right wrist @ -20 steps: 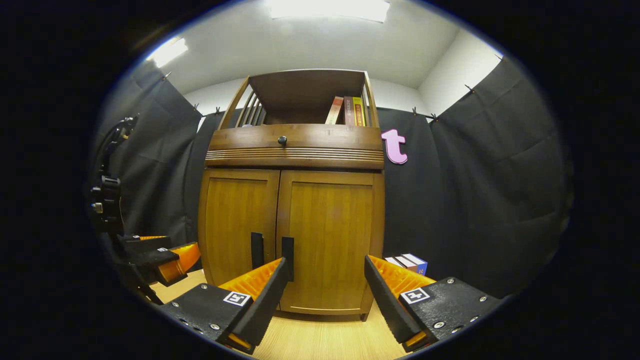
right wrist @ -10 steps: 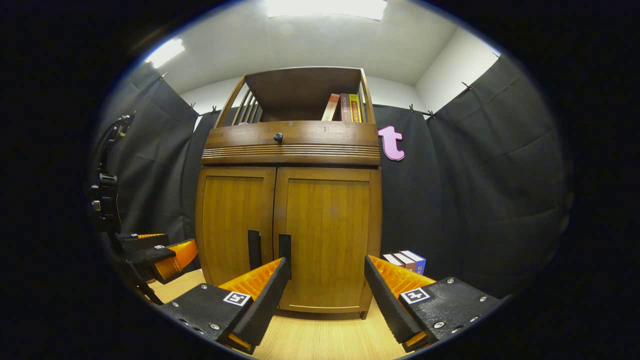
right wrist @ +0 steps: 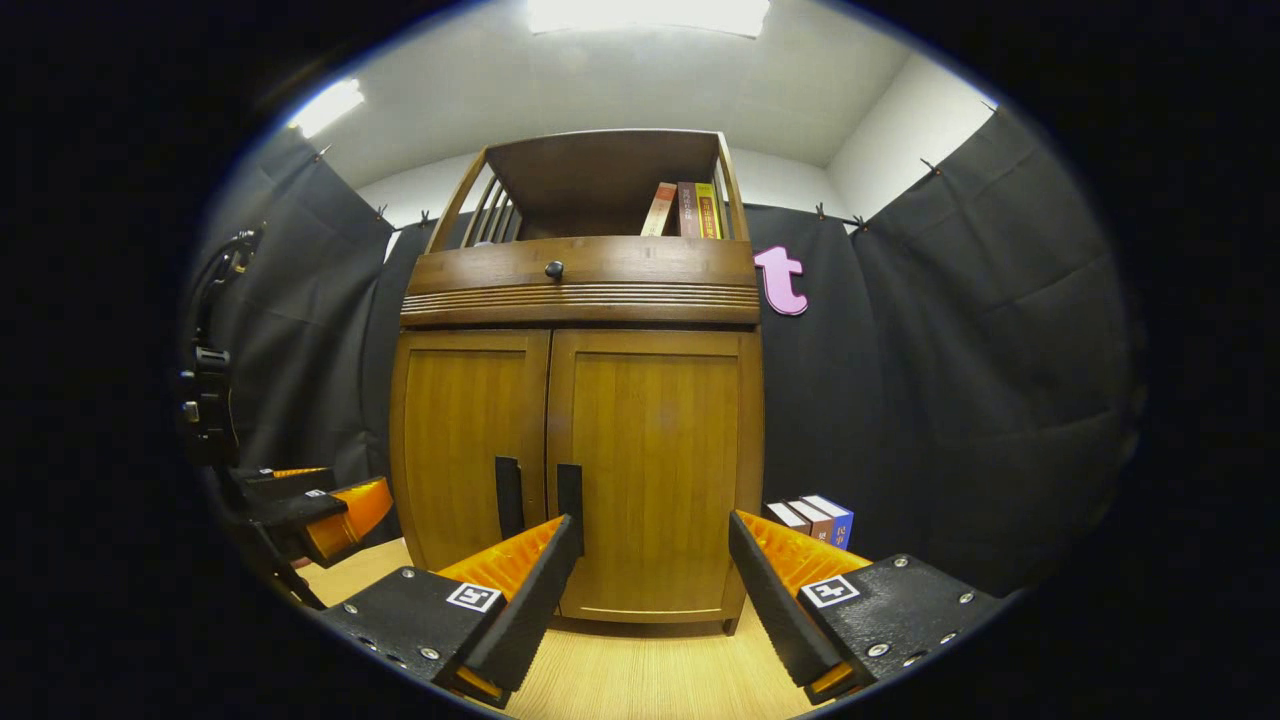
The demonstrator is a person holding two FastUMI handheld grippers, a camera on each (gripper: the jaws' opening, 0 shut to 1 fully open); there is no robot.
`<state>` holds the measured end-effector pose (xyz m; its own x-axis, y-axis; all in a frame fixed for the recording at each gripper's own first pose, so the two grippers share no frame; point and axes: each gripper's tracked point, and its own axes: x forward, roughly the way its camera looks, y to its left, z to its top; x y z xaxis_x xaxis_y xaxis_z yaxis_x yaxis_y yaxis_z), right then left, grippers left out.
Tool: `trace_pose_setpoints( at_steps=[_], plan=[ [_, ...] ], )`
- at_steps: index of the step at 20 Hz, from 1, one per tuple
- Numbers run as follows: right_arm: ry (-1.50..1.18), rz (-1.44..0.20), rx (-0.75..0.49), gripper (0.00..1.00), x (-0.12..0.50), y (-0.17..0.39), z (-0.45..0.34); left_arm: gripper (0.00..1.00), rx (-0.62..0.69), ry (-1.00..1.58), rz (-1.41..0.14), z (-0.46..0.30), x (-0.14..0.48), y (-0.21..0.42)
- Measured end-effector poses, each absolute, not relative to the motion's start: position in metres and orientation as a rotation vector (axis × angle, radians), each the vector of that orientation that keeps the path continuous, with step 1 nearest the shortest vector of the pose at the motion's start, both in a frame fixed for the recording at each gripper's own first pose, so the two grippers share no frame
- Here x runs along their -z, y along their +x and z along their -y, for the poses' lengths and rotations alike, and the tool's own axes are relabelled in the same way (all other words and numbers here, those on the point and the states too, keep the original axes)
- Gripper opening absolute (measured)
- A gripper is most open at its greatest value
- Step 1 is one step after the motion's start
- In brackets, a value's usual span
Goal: Open the right door of the double-door shoe cabinet with the right hand, and open the left door with the left hand.
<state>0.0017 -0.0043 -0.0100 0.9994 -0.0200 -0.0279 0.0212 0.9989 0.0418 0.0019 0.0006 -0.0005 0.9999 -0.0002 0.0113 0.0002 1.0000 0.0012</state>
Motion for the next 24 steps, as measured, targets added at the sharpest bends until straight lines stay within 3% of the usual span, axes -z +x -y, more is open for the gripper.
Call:
trace_pose_setpoints(
  at_steps=[10,16,17,24],
  plan=[
    [0.06,-0.058,-0.012,0.93,0.016,0.043,-0.007,0.94,-0.03,0.011,0.009,-0.005,0.002,0.004],
    [0.053,-0.042,-0.081,0.93,0.019,0.1,-0.034,0.94,-0.065,0.022,0.027,-0.006,-0.002,0.004],
    [0.062,-0.043,-0.091,0.93,0.022,0.11,-0.041,0.99,-0.07,0.017,0.028,-0.006,-0.002,0.004],
    [0.105,-0.11,-0.132,0.94,0.051,0.181,-0.073,0.95,-0.092,0.017,0.031,-0.008,-0.005,0.005]
  ],
)
